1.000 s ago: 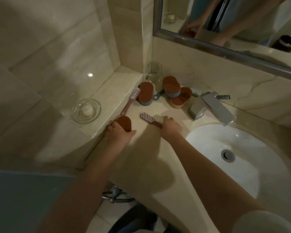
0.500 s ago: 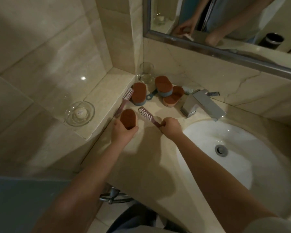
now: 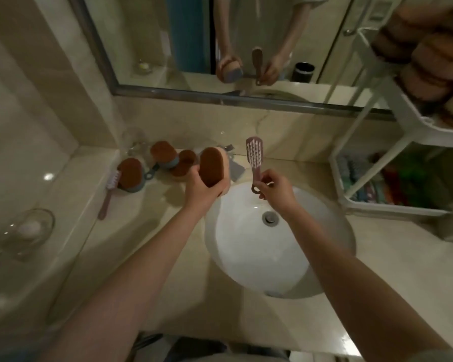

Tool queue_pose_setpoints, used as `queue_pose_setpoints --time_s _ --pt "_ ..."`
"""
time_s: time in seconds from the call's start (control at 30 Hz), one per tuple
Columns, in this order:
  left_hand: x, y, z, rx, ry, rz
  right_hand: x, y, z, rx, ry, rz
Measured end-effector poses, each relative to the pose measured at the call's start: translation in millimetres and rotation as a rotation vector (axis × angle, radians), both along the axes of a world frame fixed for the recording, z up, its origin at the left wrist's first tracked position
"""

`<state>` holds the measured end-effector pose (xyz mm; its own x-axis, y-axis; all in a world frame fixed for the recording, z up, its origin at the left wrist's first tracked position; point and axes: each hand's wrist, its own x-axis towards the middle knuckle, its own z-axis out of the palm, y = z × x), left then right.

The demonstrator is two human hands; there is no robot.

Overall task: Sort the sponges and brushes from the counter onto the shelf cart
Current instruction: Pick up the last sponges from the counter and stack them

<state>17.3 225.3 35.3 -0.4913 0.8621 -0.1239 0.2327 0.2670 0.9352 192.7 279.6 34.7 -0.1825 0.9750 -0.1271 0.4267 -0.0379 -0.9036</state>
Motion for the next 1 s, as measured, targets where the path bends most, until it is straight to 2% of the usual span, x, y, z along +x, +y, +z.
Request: queue_pose_setpoints --time_s 0.27,0.47,0.73,1.0 --pt "113 33 14 0.033 -0.039 -0.211 126 1 -3 0.076 0.017 -0.230" --pt "185 56 15 0.013 -0.027 -0.286 209 -3 -18 0.074 -0.014 -0.370" --pt "238 78 4 -0.003 0.003 -0.267 273 22 -31 0.041 -0.103 -0.470" --pt "251 88 4 -0.023 0.007 -0.182 296 94 -21 -0.047 -0.327 -0.389"
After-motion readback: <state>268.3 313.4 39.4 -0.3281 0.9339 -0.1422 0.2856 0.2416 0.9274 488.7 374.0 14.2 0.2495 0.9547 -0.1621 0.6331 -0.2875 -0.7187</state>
